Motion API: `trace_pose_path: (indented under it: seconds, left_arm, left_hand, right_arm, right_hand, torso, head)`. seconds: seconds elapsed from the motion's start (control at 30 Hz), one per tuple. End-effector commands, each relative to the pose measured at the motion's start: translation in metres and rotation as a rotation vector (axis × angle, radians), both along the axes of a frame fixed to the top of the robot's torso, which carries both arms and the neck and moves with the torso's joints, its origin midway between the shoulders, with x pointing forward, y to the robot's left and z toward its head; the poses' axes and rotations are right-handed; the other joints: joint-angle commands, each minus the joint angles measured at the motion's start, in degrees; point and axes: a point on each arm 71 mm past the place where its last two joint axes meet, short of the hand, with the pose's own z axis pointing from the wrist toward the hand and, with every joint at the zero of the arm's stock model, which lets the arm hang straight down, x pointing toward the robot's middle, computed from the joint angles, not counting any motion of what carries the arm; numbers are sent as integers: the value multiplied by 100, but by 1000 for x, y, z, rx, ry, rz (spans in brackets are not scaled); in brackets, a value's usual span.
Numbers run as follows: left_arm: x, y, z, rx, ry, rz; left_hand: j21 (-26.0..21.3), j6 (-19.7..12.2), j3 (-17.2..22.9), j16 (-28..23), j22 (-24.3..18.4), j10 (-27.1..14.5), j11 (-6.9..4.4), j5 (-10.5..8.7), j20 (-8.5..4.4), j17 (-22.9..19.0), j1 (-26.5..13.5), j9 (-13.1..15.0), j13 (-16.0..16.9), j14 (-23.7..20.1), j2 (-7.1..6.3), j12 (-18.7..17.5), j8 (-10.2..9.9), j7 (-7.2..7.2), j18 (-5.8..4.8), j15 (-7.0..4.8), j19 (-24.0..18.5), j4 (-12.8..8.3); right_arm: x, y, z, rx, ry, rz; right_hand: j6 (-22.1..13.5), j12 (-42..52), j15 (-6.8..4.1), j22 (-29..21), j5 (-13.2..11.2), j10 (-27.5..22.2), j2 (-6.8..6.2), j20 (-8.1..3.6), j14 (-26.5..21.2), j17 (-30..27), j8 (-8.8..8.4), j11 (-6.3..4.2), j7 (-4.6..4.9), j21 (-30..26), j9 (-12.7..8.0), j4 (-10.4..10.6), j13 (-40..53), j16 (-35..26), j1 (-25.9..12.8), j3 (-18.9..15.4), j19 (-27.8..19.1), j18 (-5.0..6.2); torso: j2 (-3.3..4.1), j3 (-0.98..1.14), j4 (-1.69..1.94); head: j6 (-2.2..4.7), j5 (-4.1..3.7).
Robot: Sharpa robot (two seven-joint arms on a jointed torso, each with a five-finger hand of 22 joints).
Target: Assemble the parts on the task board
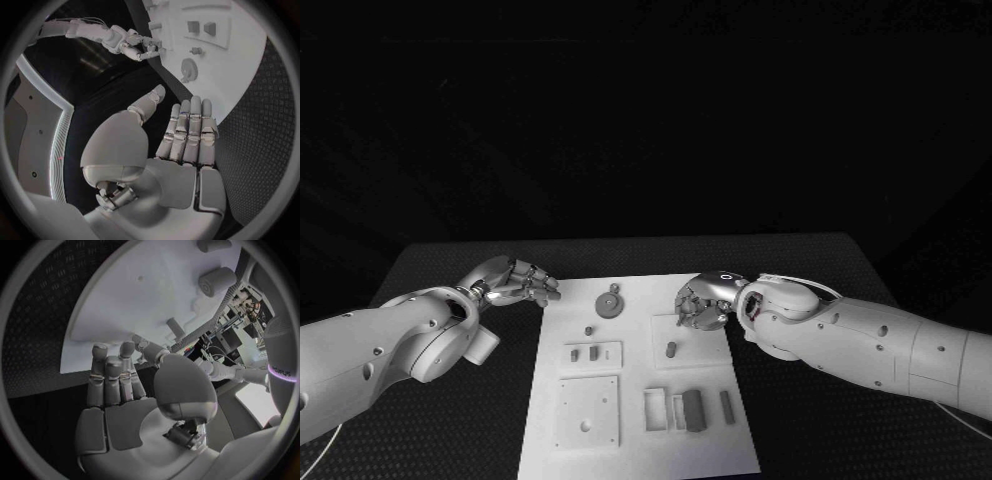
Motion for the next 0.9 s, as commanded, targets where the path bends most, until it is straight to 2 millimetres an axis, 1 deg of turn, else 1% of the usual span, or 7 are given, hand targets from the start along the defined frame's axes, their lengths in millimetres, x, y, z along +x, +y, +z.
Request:
trace_pose_path:
  seconds: [0.03, 0.17, 0.3, 0.63, 0.77, 0.9]
  left_arm:
    - [0, -2, 1, -10, 4, -12]
    - [0, -2, 1, -10, 3, -11]
    - [0, -2, 1, -10, 4, -11]
    - [0, -2, 1, -9, 3, -10]
    - [0, -2, 1, -9, 4, -9]
    - [0, -1, 1, -9, 3, -8]
  left_hand:
    - [15, -41, -30, -38, -10, -44, 13, -14, -3, 11, 44, -10, -7, 29, -5, 3, 17, 15, 42, 6, 56, -11]
    - [15, -43, -29, -39, -11, -45, 13, -14, -3, 13, 45, -10, -8, 30, -4, 3, 17, 16, 42, 6, 57, -11]
    - [14, -44, -29, -41, -13, -46, 14, -13, -3, 15, 46, -11, -9, 30, -4, 3, 17, 17, 42, 6, 57, -11]
    - [14, -47, -29, -44, -15, -48, 15, -14, -4, 21, 49, -12, -11, 31, -6, 3, 16, 18, 41, 6, 57, -11]
    - [14, -50, -30, -46, -16, -50, 16, -14, -4, 23, 50, -13, -13, 32, -7, 3, 15, 19, 40, 6, 57, -11]
    - [14, -54, -30, -48, -18, -52, 16, -14, -4, 26, 50, -14, -14, 33, -8, 3, 14, 21, 40, 6, 58, -10]
  right_arm:
    - [-1, 3, -1, -7, 7, 23]
    - [-1, 4, -1, -7, 2, 26]
    - [-1, 5, 0, -8, -4, 27]
    - [-1, 5, 0, -11, -13, 26]
    - [0, 5, 0, -13, -15, 24]
    - [0, 4, 0, -10, -21, 22]
  right_hand:
    - [81, 31, -18, 122, -9, -31, 100, 5, -29, 4, 22, -3, 23, 29, 4, -49, 11, 22, 11, 12, -31, 78]
    - [139, 44, -23, 120, -9, -30, 189, 9, -28, 3, 53, -10, 14, 43, 12, -94, 20, 37, 7, 25, -35, 78]
    - [257, 75, -46, 121, -9, -11, 238, 7, -15, 7, 118, -37, -17, 67, 37, -133, 39, 67, -2, 23, -28, 78]
    - [433, 113, -93, 117, -9, -3, 268, -4, -8, 9, 220, -87, -72, 105, 90, -136, 65, 107, -28, 11, -19, 78]
    - [517, 123, -114, 114, -9, 1, 304, -10, -6, 7, 272, -111, -98, 114, 122, -138, 69, 118, -32, 15, -19, 78]
    - [546, 126, -124, 112, -9, 2, 315, -13, -6, 6, 292, -120, -109, 117, 137, -142, 70, 122, -33, 14, -20, 78]
  torso:
    - [-1, -4, 1]
    - [-1, -3, 1]
    - [-1, -3, 1]
    - [1, -1, 0]
    - [0, -2, 0]
    - [2, -1, -1]
  head:
    - [-5, -1]
    - [-6, -2]
    - [-6, -2]
    - [-13, -4]
    - [-13, -7]
    - [-15, -7]
